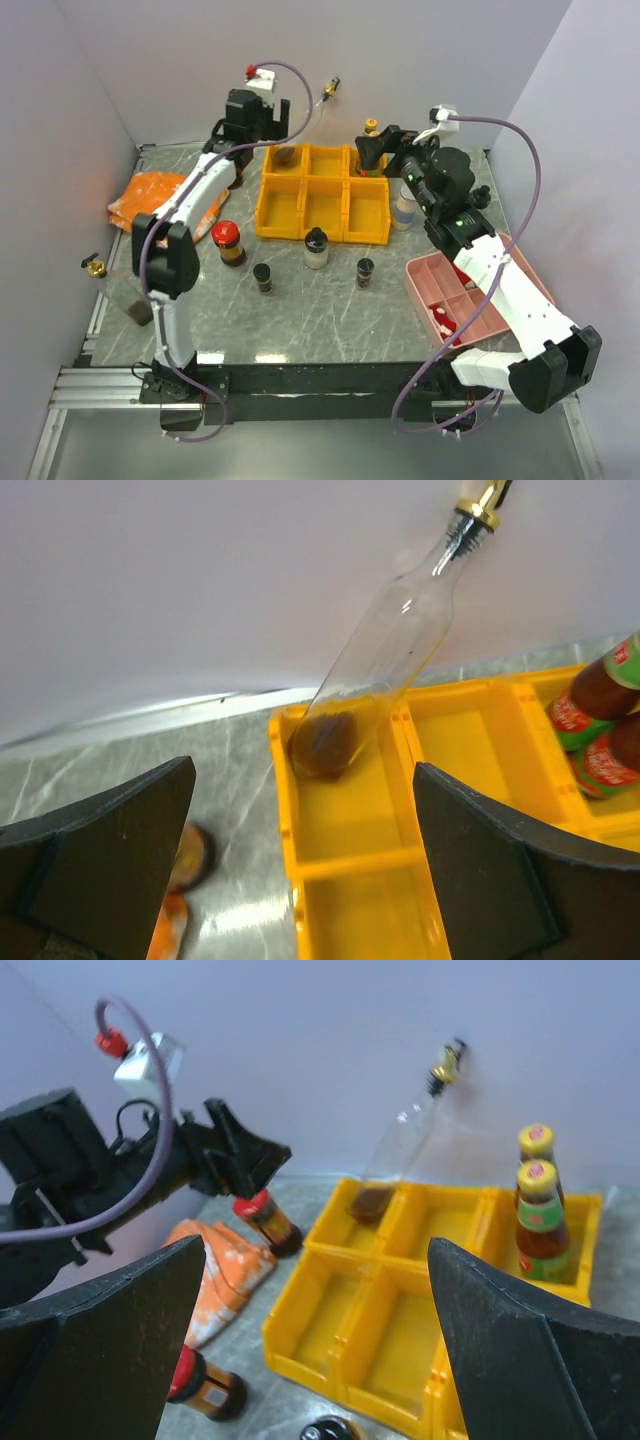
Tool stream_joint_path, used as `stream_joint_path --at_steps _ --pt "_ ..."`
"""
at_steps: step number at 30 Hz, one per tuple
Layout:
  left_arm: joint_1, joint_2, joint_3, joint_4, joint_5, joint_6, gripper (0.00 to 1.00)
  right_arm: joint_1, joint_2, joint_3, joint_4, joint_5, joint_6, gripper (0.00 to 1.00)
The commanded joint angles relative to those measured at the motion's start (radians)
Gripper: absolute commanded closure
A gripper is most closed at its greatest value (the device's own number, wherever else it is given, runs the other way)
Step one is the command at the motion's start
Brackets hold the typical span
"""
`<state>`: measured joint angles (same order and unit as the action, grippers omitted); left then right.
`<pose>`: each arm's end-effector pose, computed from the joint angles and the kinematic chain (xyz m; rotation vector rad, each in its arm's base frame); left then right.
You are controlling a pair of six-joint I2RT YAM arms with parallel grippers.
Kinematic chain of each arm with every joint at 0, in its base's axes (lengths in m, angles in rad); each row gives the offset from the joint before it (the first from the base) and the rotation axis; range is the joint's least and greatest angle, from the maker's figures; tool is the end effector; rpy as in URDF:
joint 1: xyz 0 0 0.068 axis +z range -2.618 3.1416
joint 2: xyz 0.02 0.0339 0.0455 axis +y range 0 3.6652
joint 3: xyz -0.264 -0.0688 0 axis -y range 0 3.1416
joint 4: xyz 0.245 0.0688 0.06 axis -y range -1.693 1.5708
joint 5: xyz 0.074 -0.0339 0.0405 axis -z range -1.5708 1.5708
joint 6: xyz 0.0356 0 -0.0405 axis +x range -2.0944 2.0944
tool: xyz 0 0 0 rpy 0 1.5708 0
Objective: Organize the condiment bottles
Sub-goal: Pick up the bottle from the storage box.
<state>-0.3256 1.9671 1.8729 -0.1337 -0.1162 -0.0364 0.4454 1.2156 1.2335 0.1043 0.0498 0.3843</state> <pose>0.4542 -0.1490 0.3690 0.1768 1.7911 -0.1543 0.2542 0.1194 0.4388 -0.0036 1.4808 0.6406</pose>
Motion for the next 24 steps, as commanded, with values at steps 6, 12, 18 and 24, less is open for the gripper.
stream_joint_path --at_steps 6,12,18,24 --pt "-0.052 0.294 0.235 0.126 0.006 0.176 0.03 0.004 -0.014 -0.029 0.046 0.042 -0.039 0.00" --pt "-0.066 0.420 0.304 0.235 0.036 0.228 0.04 0.003 -0.010 -0.002 0.011 0.071 -0.081 0.00" --pt "-0.067 0.541 0.416 0.262 0.010 0.263 0.04 0.004 0.008 0.037 -0.029 0.065 -0.097 0.00" --pt "-0.067 0.651 0.500 0.347 0.009 0.296 0.03 0.004 0.030 0.087 -0.054 0.047 -0.107 0.00"
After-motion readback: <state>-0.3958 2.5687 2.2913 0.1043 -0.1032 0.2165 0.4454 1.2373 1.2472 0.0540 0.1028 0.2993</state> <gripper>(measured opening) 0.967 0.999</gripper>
